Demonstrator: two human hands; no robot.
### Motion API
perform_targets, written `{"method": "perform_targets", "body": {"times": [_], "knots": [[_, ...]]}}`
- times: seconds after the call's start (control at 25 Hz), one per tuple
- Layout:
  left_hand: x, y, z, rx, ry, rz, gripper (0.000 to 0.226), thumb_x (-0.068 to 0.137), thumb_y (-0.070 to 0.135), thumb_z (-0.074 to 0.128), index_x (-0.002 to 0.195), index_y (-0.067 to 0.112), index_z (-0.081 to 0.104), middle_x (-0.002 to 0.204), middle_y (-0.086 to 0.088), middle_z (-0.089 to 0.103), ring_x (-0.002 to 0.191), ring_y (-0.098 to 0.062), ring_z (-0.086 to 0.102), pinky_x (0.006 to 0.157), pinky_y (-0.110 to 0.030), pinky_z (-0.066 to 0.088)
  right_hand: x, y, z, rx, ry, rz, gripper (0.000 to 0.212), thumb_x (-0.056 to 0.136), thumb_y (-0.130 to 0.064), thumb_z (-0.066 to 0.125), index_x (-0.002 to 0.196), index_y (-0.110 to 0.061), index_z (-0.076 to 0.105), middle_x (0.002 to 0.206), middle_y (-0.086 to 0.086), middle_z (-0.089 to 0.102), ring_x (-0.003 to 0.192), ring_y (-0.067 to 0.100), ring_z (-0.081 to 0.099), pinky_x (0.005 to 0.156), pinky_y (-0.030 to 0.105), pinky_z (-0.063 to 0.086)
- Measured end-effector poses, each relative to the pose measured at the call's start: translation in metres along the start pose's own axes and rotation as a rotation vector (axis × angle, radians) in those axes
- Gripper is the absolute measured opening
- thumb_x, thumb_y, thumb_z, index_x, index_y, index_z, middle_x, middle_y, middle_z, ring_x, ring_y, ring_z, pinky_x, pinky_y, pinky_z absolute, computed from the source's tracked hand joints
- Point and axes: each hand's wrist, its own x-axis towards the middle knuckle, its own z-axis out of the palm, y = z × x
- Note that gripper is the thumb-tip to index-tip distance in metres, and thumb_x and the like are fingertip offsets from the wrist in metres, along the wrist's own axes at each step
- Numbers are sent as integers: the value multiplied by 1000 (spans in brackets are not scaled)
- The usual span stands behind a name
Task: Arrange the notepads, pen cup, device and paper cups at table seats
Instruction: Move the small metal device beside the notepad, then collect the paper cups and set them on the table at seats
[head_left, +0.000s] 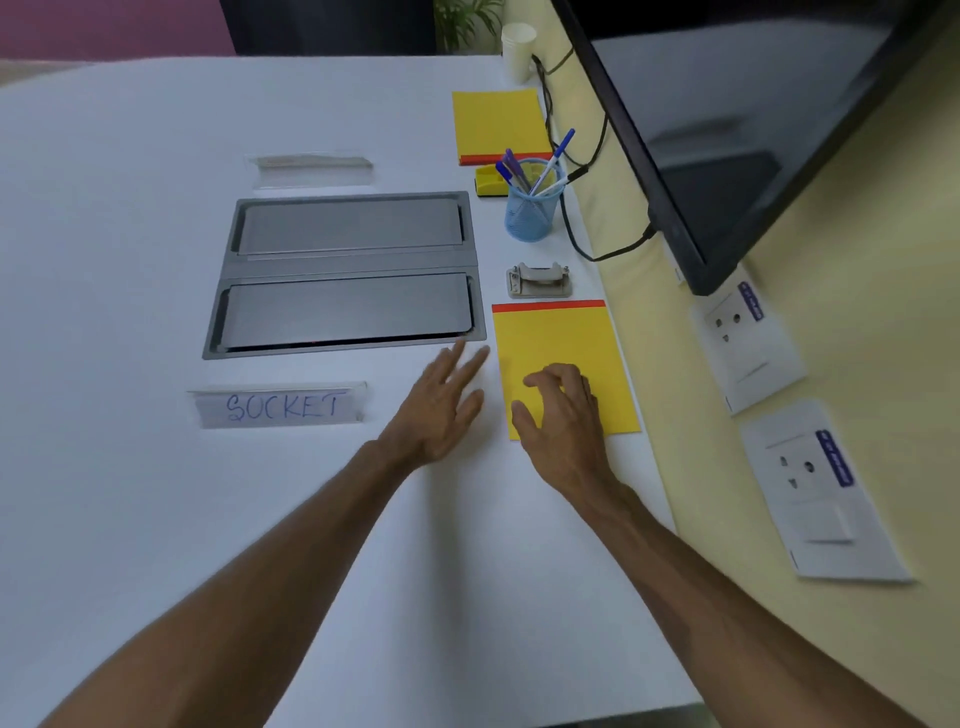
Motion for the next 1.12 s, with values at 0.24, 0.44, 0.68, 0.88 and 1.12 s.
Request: {"method": "perform_targets", "body": {"times": [0.24,0.44,0.68,0.88,1.12], "knots": [[-96,29,-55,136,-15,80,60,103,48,33,157,35,10,166,0,13,151,-22,17,119,-42,19,-51,-49,-28,119,-111,-47,24,93,-21,64,114,-9,64,120,4,55,105,21,59,87,35,51],[-178,30,-115,146,18,-23,70,97,56,32,158,27,13,164,-5,20,150,-25,20,119,-47,25,-92,-106,-52,123,-145,51,20,95,-26,61,112,-15,62,117,-1,56,93,20,62,76,36,52],[-268,46,-160,115,48,-97,68,99,44,47,157,22,19,165,-6,16,148,-28,24,117,-47,27,-137,-171,-82,128,-233,70,22,96,-30,59,115,-19,60,116,-3,54,94,16,61,77,35,51],[-330,63,-184,40,158,-182,64,99,44,48,155,25,23,164,-2,19,148,-24,26,118,-45,26,-156,-222,-106,144,-287,-41,25,96,-32,60,118,-20,59,121,-2,53,98,16,61,82,35,52],[-409,80,-207,24,404,-313,63,99,45,48,155,27,24,162,1,22,146,-20,26,119,-42,24,-174,-275,-122,231,-348,-229,28,96,-34,61,120,-22,59,124,-6,52,103,13,60,84,32,52]]}}
